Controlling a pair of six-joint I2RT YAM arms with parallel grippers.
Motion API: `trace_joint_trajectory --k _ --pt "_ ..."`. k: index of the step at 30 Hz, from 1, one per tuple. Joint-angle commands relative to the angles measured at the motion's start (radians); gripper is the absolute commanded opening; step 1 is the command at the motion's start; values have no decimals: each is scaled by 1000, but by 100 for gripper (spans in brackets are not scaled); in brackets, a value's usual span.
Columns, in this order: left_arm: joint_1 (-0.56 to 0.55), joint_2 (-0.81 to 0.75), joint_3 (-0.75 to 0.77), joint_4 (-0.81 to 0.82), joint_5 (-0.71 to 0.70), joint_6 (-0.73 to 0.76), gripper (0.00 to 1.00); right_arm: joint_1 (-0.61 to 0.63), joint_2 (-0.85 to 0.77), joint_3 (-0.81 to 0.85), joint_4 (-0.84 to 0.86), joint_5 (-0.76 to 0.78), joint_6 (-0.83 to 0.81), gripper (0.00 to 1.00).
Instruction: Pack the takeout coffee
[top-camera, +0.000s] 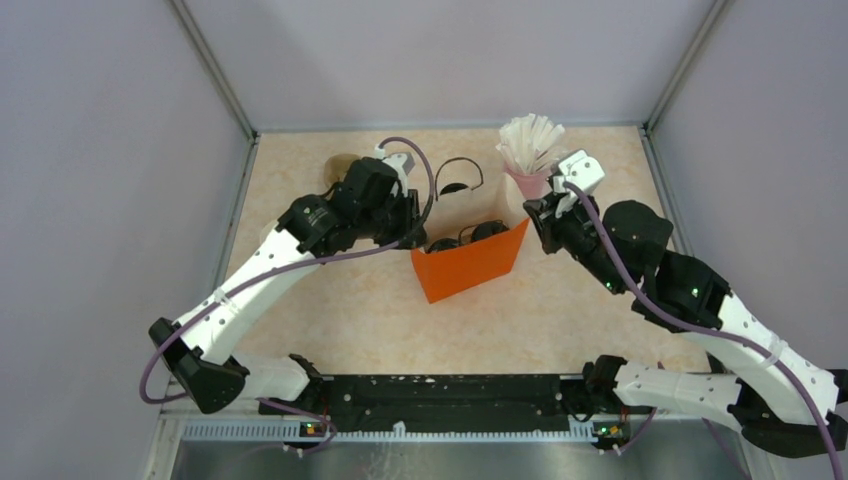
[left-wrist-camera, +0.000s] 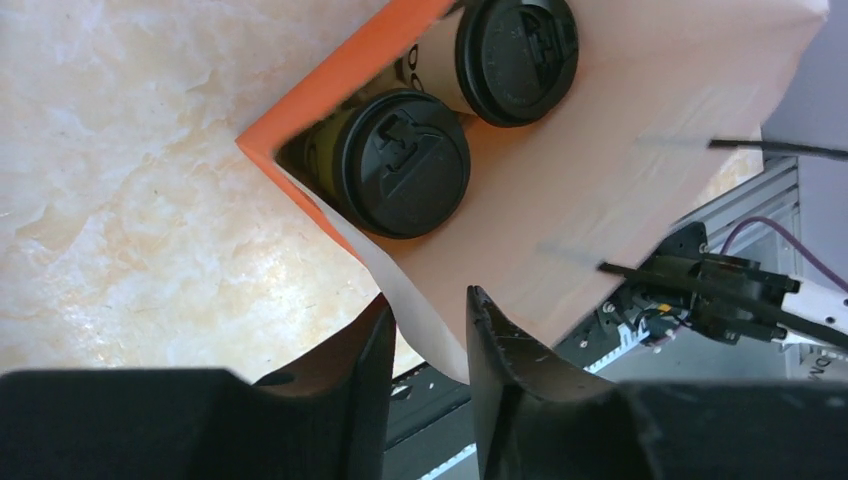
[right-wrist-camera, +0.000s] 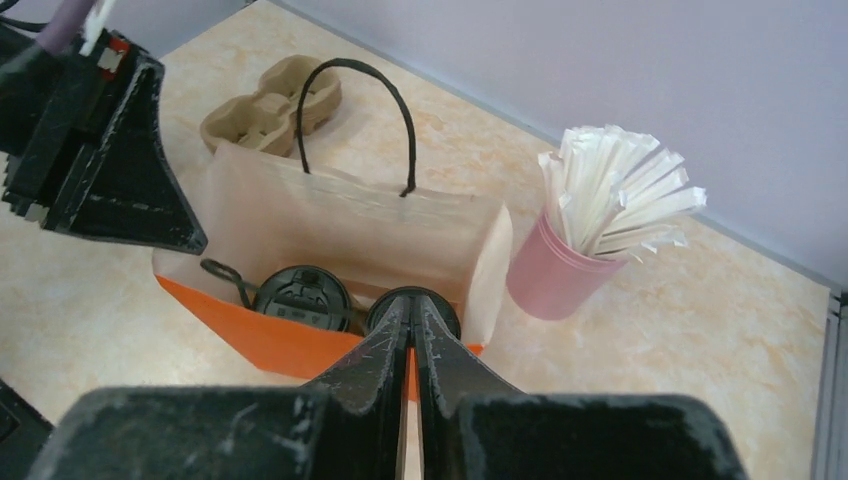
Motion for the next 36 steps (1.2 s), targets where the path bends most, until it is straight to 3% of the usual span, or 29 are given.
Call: trace_joint_trajectory --k 1,3,5,7,8,12,19,23,27,30,33,36 --pt "6 9 61 14 -8 10 41 -10 -5 23 -3 109 64 6" --pt "6 14 83 10 -7 13 44 -10 11 33 -4 138 130 9" --pt "7 17 109 12 -7 18 57 -11 36 33 14 156 166 15" --pt "6 18 137 18 -11 36 90 -28 79 54 21 180 193 23" --pt "6 16 151 18 -13 46 98 -58 103 71 24 172 216 28" --pt "7 -7 177 16 -33 95 99 -304 201 112 55 -33 283 37" --pt "8 -105 148 -7 -122 216 99 -615 438 151 111 -253 246 32" --pt "8 -160 134 -38 -158 270 99 -651 558 170 195 -282 126 30" --pt "8 -232 81 -61 -193 281 99 -684 706 281 140 -344 102 41" --pt "7 -269 58 -62 -203 265 99 -683 748 301 159 -375 70 43" --pt "7 -289 45 -63 -204 247 99 -684 769 327 168 -346 64 41" --pt "8 -297 42 -65 -207 239 99 -684 793 368 150 -330 61 32"
